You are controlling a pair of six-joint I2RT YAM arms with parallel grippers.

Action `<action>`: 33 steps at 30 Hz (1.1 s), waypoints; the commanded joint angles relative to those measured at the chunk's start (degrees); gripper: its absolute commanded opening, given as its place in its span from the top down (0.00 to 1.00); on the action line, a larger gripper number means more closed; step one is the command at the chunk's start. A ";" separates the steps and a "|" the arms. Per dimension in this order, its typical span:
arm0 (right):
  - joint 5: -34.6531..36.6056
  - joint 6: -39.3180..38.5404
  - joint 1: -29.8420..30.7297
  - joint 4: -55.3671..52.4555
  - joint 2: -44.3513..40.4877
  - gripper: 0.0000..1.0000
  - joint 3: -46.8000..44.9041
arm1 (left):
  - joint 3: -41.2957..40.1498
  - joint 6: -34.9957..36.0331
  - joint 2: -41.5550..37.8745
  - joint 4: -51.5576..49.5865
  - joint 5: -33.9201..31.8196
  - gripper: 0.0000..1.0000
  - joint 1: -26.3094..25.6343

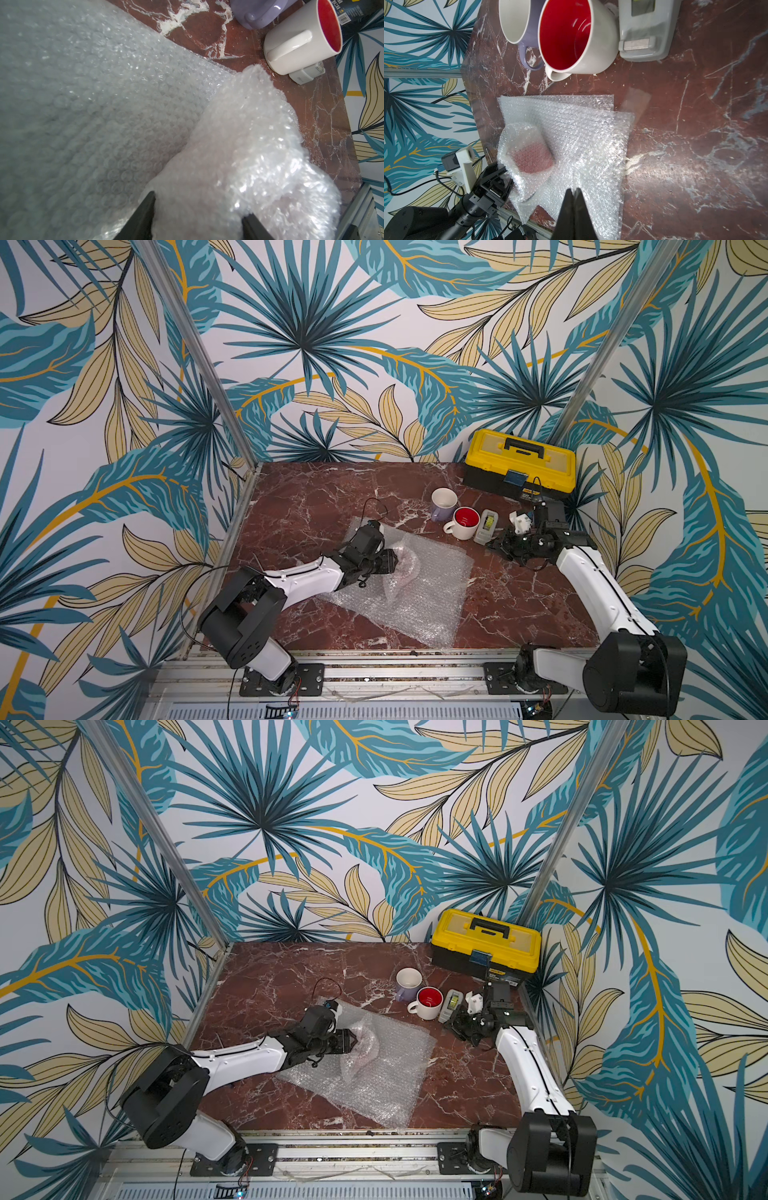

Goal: Wrap mugs in bubble wrap
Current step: Stick the tape on the bubble wrap.

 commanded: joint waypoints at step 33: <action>-10.20 17.35 33.40 22.47 23.48 1.00 17.98 | 1.13 1.84 1.89 -0.21 2.86 0.44 -1.27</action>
